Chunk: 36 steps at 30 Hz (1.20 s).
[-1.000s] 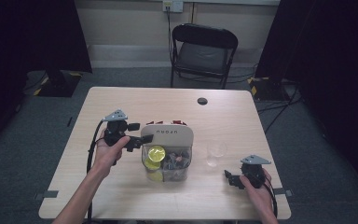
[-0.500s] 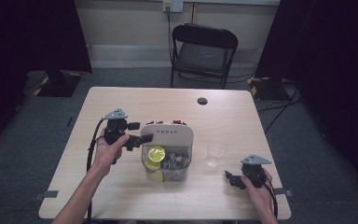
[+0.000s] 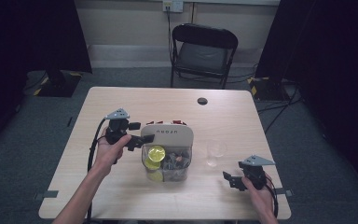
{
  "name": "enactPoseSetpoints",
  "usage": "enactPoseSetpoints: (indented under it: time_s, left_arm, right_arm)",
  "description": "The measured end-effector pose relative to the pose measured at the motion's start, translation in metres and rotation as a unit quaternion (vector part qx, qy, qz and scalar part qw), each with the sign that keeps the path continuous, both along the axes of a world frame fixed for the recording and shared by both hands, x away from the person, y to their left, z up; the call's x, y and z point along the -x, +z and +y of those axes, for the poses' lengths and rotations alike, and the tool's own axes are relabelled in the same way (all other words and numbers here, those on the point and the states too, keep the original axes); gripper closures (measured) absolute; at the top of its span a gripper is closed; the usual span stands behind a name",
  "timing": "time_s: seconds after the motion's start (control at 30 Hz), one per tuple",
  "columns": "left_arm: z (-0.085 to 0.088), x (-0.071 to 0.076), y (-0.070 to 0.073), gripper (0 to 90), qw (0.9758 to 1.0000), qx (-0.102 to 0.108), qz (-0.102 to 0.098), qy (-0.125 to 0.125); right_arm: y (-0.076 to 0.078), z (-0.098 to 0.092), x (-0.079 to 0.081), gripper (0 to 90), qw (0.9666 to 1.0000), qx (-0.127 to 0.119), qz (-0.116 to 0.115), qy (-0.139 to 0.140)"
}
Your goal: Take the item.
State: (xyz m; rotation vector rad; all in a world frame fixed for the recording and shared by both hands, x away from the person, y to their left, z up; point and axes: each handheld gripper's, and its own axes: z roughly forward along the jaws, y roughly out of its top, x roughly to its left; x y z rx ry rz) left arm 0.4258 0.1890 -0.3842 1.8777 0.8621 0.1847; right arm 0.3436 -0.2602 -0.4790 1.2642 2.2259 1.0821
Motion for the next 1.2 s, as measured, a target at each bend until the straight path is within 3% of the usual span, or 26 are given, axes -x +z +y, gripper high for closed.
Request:
enactPoseSetpoints:
  time_s: [0.57, 0.87, 1.03, 1.2]
  left_arm:
    - [0.000, 0.000, 0.000, 7.8, 1.0000, -0.001, 0.002, 0.004]
    - [0.000, 0.000, 0.000, 7.2, 1.0000, -0.005, 0.002, 0.006]
    - [0.000, 0.000, 0.000, 6.6, 1.0000, -0.001, 0.002, 0.005]
    - [0.001, 0.001, 0.001, 7.5, 0.9999, -0.011, 0.000, 0.007]
  right_arm:
    - [0.031, 0.013, 0.014, 26.4, 0.9981, -0.028, -0.026, 0.048]
    - [0.049, 0.026, 0.020, 28.2, 0.9940, -0.050, -0.047, 0.085]
    - [0.058, 0.031, 0.022, 30.1, 0.9924, -0.058, -0.054, 0.094]
    - [0.065, 0.036, 0.021, 31.7, 0.9901, -0.071, -0.065, 0.103]
